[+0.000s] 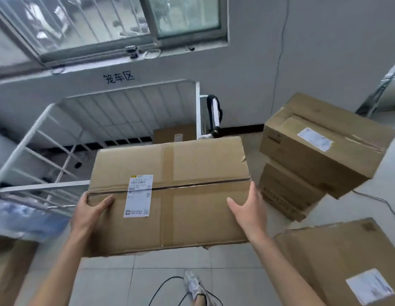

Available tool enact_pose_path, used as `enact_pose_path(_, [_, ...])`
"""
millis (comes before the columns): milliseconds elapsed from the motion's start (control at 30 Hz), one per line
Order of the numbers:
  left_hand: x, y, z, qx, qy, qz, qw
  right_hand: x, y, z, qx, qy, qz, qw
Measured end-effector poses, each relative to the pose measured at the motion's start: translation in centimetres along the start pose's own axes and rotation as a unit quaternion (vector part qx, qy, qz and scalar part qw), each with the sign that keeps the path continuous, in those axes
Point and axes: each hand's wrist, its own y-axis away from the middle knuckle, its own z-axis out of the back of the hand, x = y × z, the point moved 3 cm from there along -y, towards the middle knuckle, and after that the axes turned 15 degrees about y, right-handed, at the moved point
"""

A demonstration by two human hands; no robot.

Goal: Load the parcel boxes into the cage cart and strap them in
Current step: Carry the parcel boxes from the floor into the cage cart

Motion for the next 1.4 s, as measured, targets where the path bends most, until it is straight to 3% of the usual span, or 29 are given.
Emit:
enact_pose_path(400, [4.7,-19.4,1.1,0.025,-0.011,0.087,0.996,14.0,-8.3,-11.2,0.05,0.079,-0.034,0.995])
enact_pose_path(700, [2.4,-30.9,-2.1,0.002,0.016,0.092,0.996,23.6,-20.2,-14.7,-0.012,0.118,-0.007,0.993])
enact_pose_path(833, [1.5,-37.1,-2.8,-0.01,-0.023,0.115,0.993,27.4,-26.1,-17.5,0.012,0.112,-0.001,0.994])
enact_pose_path(967, [1.5,-43.2,-4.5,0.008,-0.074,0.138,0.988,28.5,-31.2,-20.9,0.087,0.074,-0.049,0.992])
enact_pose_path(1100, [2.3,-48.1,-8.1,0.042,-0.059,0.139,0.988,28.3,-34.4,-23.1,0.103,0.07,-0.094,0.988])
enact_pose_path(1400, [11.9,-53.6,-15.2,0.163,-0.115,0.184,0.963,23.3,-37.6,-31.5,0.161,0.11,-0.206,0.959])
